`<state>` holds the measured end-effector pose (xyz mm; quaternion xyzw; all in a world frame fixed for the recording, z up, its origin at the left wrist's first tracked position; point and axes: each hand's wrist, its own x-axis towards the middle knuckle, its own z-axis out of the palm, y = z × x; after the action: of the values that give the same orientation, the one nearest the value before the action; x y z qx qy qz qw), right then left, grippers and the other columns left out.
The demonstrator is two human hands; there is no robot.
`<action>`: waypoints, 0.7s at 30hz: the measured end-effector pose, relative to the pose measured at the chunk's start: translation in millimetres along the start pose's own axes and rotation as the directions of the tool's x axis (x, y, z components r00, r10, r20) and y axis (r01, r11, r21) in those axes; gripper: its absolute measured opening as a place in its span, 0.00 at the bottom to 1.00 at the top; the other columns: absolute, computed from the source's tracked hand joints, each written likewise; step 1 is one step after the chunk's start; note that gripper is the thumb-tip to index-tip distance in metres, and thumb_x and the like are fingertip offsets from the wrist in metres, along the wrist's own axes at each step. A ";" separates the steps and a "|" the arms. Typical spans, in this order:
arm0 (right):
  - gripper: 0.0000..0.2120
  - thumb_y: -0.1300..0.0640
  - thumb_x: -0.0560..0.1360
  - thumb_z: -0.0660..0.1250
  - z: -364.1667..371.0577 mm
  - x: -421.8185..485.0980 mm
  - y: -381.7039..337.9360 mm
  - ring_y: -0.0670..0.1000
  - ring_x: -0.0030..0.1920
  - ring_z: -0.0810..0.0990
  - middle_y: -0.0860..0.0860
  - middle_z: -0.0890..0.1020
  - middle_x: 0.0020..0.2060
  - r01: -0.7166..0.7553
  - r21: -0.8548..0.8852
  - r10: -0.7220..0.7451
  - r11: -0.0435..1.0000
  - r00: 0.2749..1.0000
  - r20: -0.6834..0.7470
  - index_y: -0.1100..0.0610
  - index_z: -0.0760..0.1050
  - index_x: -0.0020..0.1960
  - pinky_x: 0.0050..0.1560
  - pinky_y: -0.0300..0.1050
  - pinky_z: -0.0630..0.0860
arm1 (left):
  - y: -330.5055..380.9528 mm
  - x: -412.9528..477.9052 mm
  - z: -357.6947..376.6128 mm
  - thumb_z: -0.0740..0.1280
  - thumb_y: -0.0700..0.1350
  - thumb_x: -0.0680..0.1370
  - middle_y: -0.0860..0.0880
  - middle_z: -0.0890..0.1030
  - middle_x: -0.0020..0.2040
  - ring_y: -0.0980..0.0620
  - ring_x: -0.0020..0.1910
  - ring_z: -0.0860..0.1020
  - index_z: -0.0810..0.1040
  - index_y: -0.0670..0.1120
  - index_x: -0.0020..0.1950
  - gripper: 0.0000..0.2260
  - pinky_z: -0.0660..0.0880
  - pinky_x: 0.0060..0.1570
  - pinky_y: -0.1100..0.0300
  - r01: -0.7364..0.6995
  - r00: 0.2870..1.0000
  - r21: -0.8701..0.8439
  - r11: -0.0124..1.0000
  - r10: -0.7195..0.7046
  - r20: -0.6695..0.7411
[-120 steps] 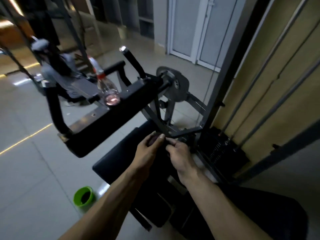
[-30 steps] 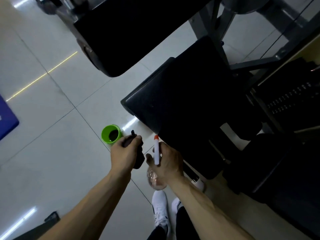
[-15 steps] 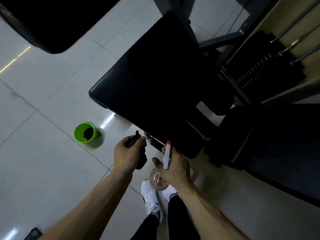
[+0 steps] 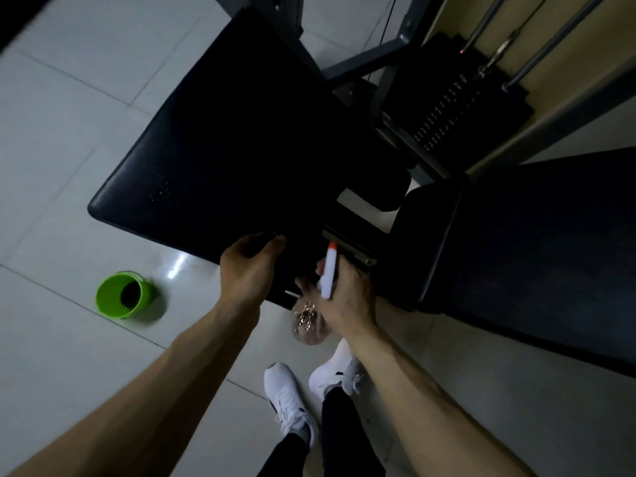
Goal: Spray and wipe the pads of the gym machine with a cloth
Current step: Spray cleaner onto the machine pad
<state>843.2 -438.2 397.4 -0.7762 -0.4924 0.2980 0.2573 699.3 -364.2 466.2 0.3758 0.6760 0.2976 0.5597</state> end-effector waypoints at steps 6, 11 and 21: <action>0.34 0.26 0.66 0.71 -35.8 41.4 -61.1 0.45 0.49 0.83 0.43 0.84 0.48 0.027 0.058 -0.033 0.998 0.995 0.093 0.49 0.77 0.60 0.46 0.44 0.81 | 65.2 0.8 -17.0 0.73 0.45 0.78 0.53 0.84 0.50 0.62 0.42 0.83 0.82 0.47 0.60 0.11 0.77 0.36 0.71 0.020 0.999 -0.125 0.992 -0.025 -0.037; 0.17 0.35 0.72 0.74 -91.4 45.6 -131.3 0.44 0.31 0.75 0.42 0.77 0.30 0.032 0.161 -0.050 0.986 0.993 0.104 0.44 0.73 0.48 0.35 0.39 0.71 | 140.5 -22.7 -48.2 0.74 0.47 0.78 0.50 0.85 0.48 0.55 0.41 0.84 0.81 0.47 0.57 0.09 0.76 0.33 0.69 0.048 0.998 -0.206 0.977 -0.056 -0.033; 0.05 0.54 0.76 0.77 -217.7 77.4 -305.0 0.39 0.43 0.85 0.40 0.87 0.40 0.115 0.590 -0.083 0.799 0.993 -0.082 0.52 0.84 0.51 0.42 0.30 0.76 | 295.5 -60.4 -101.1 0.74 0.44 0.78 0.46 0.88 0.46 0.44 0.50 0.86 0.86 0.43 0.53 0.07 0.81 0.58 0.48 -0.107 0.994 -0.333 0.937 0.090 -0.066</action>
<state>838.9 -273.4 742.7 -0.6374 -0.4075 0.4030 0.5150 657.3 -253.4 761.4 0.3008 0.6093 0.4453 0.5830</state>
